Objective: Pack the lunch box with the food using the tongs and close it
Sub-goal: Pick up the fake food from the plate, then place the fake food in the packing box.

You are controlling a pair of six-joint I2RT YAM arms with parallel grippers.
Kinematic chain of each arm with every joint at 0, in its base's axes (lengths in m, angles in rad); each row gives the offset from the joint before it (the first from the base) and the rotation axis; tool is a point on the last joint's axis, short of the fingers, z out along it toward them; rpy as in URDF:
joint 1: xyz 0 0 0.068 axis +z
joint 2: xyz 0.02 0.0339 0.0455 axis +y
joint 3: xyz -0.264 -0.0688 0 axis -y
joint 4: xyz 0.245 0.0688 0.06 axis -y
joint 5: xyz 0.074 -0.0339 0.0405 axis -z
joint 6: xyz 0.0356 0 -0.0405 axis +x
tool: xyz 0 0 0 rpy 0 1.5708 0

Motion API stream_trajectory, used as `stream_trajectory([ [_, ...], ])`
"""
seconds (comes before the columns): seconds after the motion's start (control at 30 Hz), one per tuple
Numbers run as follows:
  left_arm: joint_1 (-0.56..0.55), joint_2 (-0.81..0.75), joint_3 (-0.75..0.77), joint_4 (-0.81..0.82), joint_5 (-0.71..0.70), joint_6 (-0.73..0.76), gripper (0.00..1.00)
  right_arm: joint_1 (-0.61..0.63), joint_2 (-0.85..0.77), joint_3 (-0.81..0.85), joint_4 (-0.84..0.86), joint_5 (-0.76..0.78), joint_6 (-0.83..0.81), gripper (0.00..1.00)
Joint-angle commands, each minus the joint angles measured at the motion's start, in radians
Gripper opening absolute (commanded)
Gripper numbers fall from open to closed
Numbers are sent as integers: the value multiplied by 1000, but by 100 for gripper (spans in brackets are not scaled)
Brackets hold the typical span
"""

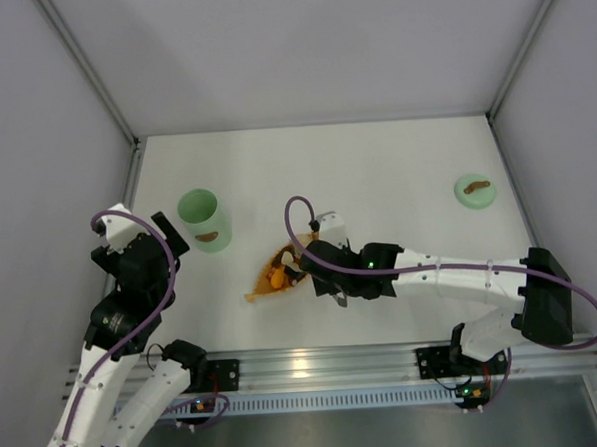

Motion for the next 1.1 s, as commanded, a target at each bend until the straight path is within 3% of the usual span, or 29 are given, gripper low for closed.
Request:
stream_trajectory([
  [0.0, 1, 4, 0, 15, -5, 9, 99, -3, 5, 46, 68, -1, -6, 47],
  [0.17, 1, 2, 0, 15, -3, 9, 99, -3, 13, 41, 81, -3, -4, 43],
  [0.37, 1, 4, 0, 15, -2, 9, 99, -3, 5, 43, 70, 0, -6, 33],
  [0.4, 1, 2, 0, 14, -3, 9, 99, -1, 3, 49, 65, 5, -4, 28],
  [0.6, 2, 2, 0, 14, -3, 6, 99, -3, -36, 82, -11, 52, 0, 22],
  [0.9, 1, 2, 2, 14, -5, 6, 99, -3, -93, 153, -37, 58, -43, 21],
  [1.07, 1, 2, 2, 10, -6, 3, 99, -3, -4, 320, -31, 39, -127, 22],
])
